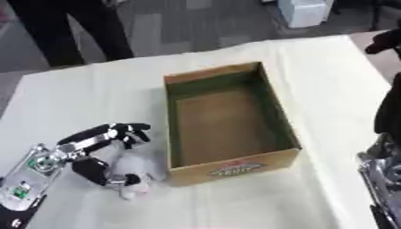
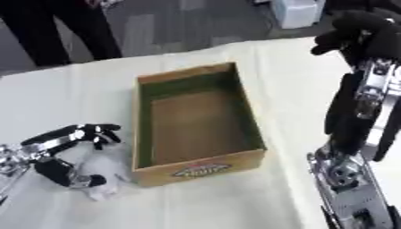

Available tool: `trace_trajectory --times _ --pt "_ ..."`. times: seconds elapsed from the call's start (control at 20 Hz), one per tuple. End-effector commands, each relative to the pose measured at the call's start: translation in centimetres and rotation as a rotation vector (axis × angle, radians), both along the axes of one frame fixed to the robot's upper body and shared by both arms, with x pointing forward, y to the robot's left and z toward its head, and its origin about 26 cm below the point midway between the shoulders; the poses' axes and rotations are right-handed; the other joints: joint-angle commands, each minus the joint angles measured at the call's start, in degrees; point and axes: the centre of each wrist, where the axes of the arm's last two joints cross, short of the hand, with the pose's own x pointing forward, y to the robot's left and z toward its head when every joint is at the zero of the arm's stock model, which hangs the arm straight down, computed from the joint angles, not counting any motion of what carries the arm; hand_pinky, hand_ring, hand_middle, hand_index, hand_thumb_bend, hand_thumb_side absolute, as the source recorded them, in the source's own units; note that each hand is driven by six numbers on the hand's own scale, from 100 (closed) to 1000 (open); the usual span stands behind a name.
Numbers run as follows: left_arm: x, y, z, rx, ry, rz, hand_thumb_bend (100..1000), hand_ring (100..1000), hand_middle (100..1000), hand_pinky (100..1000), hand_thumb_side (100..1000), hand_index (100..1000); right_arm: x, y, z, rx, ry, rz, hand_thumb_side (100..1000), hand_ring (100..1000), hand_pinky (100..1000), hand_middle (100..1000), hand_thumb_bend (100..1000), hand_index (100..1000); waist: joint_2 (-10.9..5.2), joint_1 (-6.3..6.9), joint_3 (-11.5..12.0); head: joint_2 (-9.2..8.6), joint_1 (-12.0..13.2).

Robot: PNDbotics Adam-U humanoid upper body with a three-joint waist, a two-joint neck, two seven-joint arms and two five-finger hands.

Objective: Pick up objects on the table and place them in the box.

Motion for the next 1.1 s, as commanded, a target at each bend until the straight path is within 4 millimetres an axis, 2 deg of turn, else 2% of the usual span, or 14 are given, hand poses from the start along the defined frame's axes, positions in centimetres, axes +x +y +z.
trace_trajectory --times 0.05,0.1,0.15,0.3,0.35,0.4,0.6,1.1 --pt "-0.1 1.2 1.1 0.035 -0.13 0.087 100 214 488 100 229 720 -0.2 0.0 0.9 -0.005 -0.037 0.001 851 485 412 549 100 652 -1.05 -0.21 0.1 0.26 -0.57" --pt "-0.2 1.2 1.1 0.032 -0.168 0.108 100 156 417 100 230 640 -0.2 0.0 0.9 -0.005 -0.037 0.001 851 485 412 549 100 652 -1.04 -0.23 0.13 0.28 -0.59" --pt "-0.2 1.2 1.0 0.031 -0.199 0.124 100 135 362 100 263 579 -0.2 0.0 0.9 -0.005 -0.037 0.0 851 485 412 549 100 652 -1.03 -0.23 0.13 0.3 -0.59" --pt "-0.2 1.3 0.6 0.003 -0.272 0.16 100 100 225 100 409 462 -0.2 0.0 0.9 -0.005 -0.037 -0.001 852 485 412 548 100 652 -1.01 -0.27 0.15 0.35 -0.63" --pt "-0.2 1.3 0.5 -0.011 -0.291 0.171 100 100 151 100 391 406 -0.2 0.0 0.9 -0.005 -0.038 -0.001 853 485 412 548 100 652 -1.0 -0.29 0.14 0.37 -0.65" --pt "-0.3 1.4 0.4 -0.017 -0.31 0.179 100 100 111 100 399 387 -0.2 0.0 0.9 -0.005 -0.038 -0.001 853 484 412 548 100 652 -0.99 -0.3 0.14 0.4 -0.65" --pt "-0.4 1.7 0.2 -0.014 -0.366 0.196 100 100 100 100 431 337 -0.2 0.0 0.9 -0.004 -0.038 -0.002 854 484 411 548 100 652 -0.96 -0.32 0.17 0.53 -0.68" --pt "-0.6 2.6 0.3 -0.034 -0.379 0.201 100 100 100 100 465 320 -0.2 -0.1 0.8 -0.007 -0.036 -0.007 855 483 410 548 100 652 -0.95 -0.35 0.48 0.87 -0.71"
